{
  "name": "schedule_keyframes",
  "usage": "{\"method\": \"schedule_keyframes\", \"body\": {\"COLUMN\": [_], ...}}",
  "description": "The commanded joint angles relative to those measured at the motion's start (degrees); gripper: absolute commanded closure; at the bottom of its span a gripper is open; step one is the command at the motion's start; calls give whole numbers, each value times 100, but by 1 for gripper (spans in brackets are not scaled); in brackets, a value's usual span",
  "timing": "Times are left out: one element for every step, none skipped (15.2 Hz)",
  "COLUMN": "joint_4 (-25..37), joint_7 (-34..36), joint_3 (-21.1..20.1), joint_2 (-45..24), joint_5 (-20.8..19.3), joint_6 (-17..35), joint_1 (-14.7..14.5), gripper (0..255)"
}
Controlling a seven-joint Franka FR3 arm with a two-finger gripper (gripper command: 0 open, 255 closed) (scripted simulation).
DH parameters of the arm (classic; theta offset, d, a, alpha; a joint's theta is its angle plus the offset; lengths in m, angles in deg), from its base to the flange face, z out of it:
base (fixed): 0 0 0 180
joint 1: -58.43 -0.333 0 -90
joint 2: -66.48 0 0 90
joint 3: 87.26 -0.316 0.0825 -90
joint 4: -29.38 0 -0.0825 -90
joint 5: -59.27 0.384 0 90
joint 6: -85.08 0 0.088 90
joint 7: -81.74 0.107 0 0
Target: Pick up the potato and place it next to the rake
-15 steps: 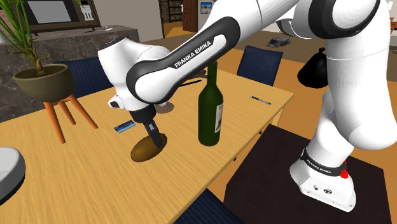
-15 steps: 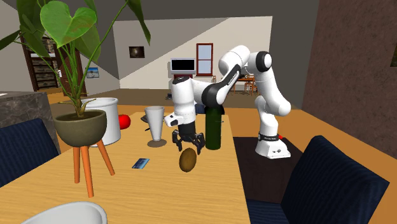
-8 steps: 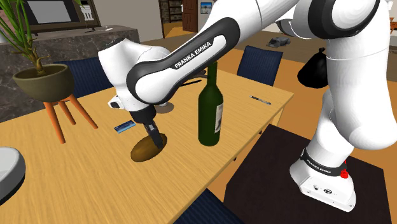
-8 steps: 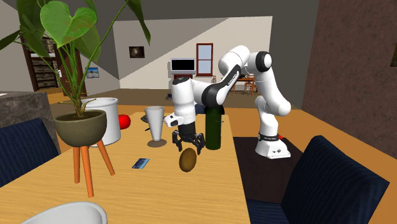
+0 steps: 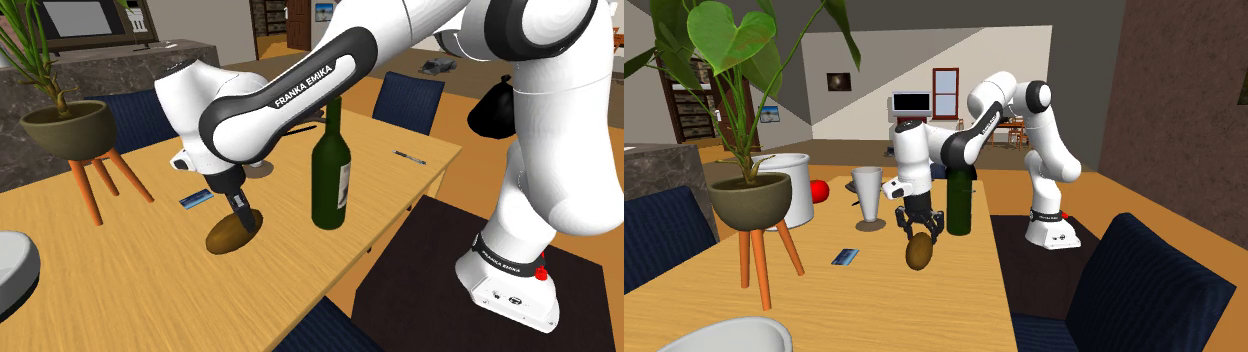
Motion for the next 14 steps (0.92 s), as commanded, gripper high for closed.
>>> {"method": "schedule_keyframes", "body": {"joint_4": [-2,6,39,72,110,148,187,227,269,313,358,405,453,502], "joint_7": [1,3,-8,-18,-28,-39,-49,-58,-68,-78,-87,-96,-105,-114], "joint_3": [-2,-2,-8,-14,-19,-24,-29,-33,-38,-42,-46,-50,-53,-57], "joint_2": [-7,-10,22,53,82,110,138,164,189,213,237,259,279,299], "joint_5": [1,1,14,27,38,50,62,73,83,94,103,113,122,130], "joint_6": [8,4,-59,-122,-186,-250,-315,-380,-446,-512,-579,-646,-713,-781], "joint_1": [-2,-5,-2,0,2,4,5,6,7,8,8,8,8,8], "gripper": [255,255,255,255,255,255,255,255,255,255,255,255,255,255]}}
